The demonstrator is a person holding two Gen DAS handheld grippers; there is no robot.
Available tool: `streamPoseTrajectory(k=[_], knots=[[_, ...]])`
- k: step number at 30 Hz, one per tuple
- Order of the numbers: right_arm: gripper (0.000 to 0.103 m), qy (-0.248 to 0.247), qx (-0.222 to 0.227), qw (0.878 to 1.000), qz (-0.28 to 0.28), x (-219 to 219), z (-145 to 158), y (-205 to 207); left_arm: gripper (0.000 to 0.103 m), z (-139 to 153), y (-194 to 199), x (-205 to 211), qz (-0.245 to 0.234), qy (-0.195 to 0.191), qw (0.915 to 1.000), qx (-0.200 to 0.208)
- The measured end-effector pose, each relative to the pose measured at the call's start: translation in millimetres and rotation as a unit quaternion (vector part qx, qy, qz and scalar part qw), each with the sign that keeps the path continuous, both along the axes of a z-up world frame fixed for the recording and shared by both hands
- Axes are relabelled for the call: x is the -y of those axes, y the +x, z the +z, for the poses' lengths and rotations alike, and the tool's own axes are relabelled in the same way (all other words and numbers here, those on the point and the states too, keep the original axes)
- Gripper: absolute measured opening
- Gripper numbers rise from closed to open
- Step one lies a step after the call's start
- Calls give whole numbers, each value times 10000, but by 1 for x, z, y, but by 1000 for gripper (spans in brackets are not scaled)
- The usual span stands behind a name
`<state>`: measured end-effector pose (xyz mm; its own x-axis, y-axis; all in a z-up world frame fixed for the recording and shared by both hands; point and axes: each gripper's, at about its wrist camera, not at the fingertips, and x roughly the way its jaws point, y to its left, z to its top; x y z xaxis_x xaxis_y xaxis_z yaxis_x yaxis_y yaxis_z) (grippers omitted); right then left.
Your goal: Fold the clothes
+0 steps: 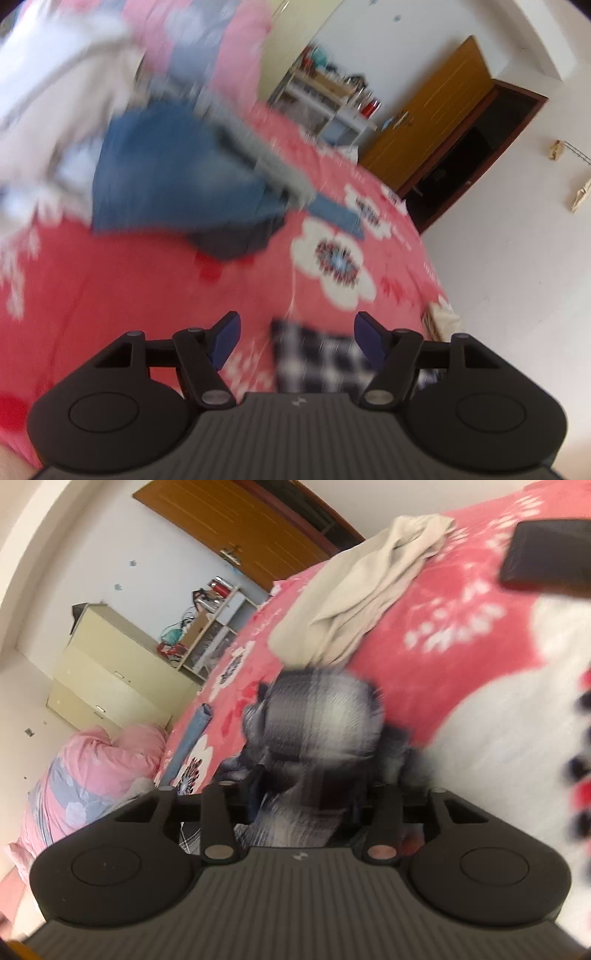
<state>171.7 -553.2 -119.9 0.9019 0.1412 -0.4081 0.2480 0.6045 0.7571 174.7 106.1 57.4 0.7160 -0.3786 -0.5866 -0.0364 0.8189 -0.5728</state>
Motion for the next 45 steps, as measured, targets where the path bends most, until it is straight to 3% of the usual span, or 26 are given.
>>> streamPoseTrajectory(k=[3, 6, 9, 13, 17, 22, 25, 28, 30, 32, 35, 38, 41, 45], knots=[[47, -158, -166, 9995, -223, 13, 18, -19, 68, -43, 1, 0, -244, -370, 9985, -327], [48, -980, 22, 9952, -46, -4, 47, -25, 68, -77, 4, 18, -632, -599, 9949, -502], [48, -1794, 209, 9835, 131, -21, 76, -32, 68, -96, 2, 40, -1011, -508, 9922, -521], [47, -2917, 286, 9543, 589, -47, 106, -26, 68, -110, 9, 72, -1388, -285, 9889, -444], [46, -3444, -122, 9321, 1115, -58, 102, 13, 68, -124, 19, 101, -1633, 42, 9860, -332], [47, -4064, -629, 8944, 1761, -71, 96, 61, 68, -135, 23, 128, -1888, 759, 9790, -106], [53, -4383, -926, 8688, 2109, -77, 91, 89, 68, -136, 23, 138, -1986, 1098, 9739, 56], [55, -4530, -1198, 8531, 2296, -74, 74, 108, 66, -137, 24, 144, -1957, 1313, 9717, 161], [48, -4461, -1254, 8534, 2386, -69, 67, 112, 66, -138, 24, 146, -1919, 1406, 9711, 201], [27, -4509, -1199, 8540, 2302, -69, 68, 110, 66, -138, 23, 149, -1880, 1494, 9704, 244], [15, -4724, -905, 8510, 2108, -72, 73, 103, 66, -139, 22, 152, -1830, 1621, 9692, 304], [15, -4845, -695, 8530, 1810, -72, 70, 105, 66, -140, 21, 155, -1832, 1720, 9673, 343], [16, -4844, -664, 8576, 1598, -65, 48, 114, 66, -141, 20, 157, -1835, 1818, 9653, 382], [19, -4560, -324, 8791, 1349, -57, 49, 108, 66, -140, 19, 157, -1845, 1870, 9640, 413]])
